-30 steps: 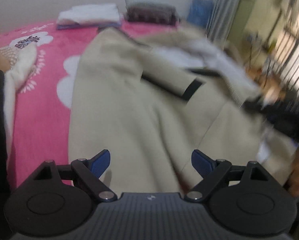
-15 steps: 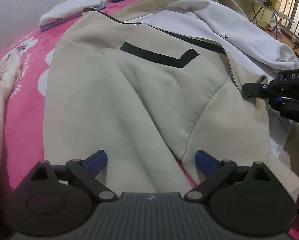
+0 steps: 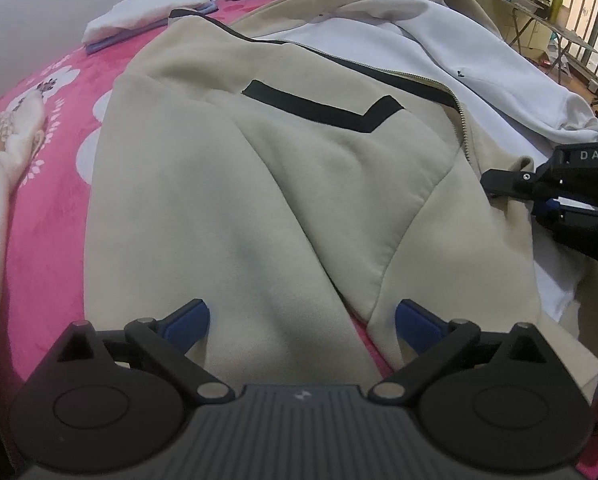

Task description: Fold clothes

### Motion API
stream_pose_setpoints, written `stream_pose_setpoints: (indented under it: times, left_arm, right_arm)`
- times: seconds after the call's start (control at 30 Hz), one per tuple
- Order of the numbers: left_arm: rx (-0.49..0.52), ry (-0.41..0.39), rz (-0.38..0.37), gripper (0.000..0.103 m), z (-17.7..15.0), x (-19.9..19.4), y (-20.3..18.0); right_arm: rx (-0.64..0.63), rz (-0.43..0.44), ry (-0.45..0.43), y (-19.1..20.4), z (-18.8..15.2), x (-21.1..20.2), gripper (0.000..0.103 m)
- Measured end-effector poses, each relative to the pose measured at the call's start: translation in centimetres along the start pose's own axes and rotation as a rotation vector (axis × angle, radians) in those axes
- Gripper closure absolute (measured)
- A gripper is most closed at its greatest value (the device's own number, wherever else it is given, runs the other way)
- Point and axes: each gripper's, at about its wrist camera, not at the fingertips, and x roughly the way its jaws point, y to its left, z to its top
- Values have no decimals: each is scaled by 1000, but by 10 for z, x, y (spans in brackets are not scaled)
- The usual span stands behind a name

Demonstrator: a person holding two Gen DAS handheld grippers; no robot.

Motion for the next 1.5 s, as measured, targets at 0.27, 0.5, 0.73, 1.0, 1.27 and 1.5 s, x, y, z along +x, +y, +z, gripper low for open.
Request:
stream_pose_setpoints:
  times: [0.27, 0.5, 0.73, 1.0, 1.27, 1.5]
  left_arm:
    - [-30, 27, 17, 1, 6, 1, -4]
    - [-28, 24, 27, 0, 6, 4, -6]
    - [-10, 3, 29, 0, 3, 4, -6]
    - [51, -15, 30, 0, -4, -8, -5]
    - [187, 45, 41, 1, -50, -40, -9]
    - [349, 41, 124, 19, -80, -37, -30]
  right_arm:
    - [32, 6, -2, -3, 2, 2, 94]
    - [49, 17, -4, -5, 3, 2, 94]
    - [51, 20, -7, -6, 3, 2, 94]
    - [44, 21, -12, -5, 2, 0, 94]
    - [56, 30, -18, -6, 3, 0, 94]
    - [83, 45, -17, -9, 4, -1, 94]
